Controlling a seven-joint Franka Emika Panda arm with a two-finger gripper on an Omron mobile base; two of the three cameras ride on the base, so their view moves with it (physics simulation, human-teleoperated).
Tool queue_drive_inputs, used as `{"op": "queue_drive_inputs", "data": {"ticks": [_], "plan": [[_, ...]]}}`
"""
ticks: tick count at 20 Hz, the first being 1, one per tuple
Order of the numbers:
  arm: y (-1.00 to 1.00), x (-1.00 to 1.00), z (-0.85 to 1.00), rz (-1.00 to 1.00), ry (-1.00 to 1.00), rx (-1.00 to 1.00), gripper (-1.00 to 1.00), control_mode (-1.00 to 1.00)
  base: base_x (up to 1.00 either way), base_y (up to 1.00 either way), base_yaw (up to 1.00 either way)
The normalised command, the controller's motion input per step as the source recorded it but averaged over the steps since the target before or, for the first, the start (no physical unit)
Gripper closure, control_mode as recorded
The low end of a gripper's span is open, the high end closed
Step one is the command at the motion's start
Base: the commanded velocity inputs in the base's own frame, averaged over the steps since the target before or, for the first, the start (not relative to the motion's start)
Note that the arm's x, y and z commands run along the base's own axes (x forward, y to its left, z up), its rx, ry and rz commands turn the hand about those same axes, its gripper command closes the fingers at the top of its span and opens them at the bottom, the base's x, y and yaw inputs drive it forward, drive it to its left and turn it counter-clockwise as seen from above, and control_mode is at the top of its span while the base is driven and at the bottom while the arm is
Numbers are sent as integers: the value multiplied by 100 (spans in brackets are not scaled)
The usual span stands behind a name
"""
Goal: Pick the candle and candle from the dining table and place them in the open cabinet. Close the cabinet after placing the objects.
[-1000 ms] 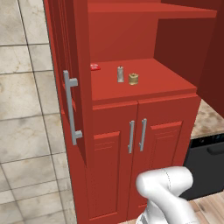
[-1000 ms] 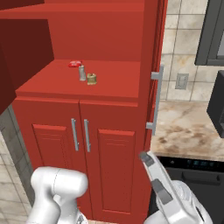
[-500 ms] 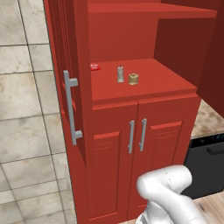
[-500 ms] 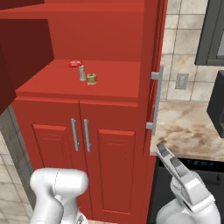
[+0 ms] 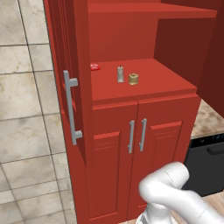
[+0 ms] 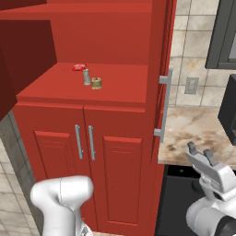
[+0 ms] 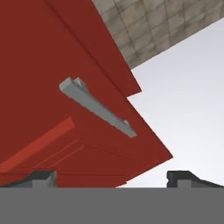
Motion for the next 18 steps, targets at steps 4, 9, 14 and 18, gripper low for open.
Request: {"op": "queue_drive_inputs", "data": {"ticks": [4, 9, 14, 18], "plan": [[-70, 84, -31, 0, 11, 0, -100, -100, 0, 0, 0], [-69, 85, -31, 0, 11, 0, -100, -100, 0, 0, 0], [-40, 81, -28, 0, 9, 0, -100, -100, 0, 0, 0], [-1, 76, -15, 0, 10, -3, -100, -100, 0, 0, 0]]}}
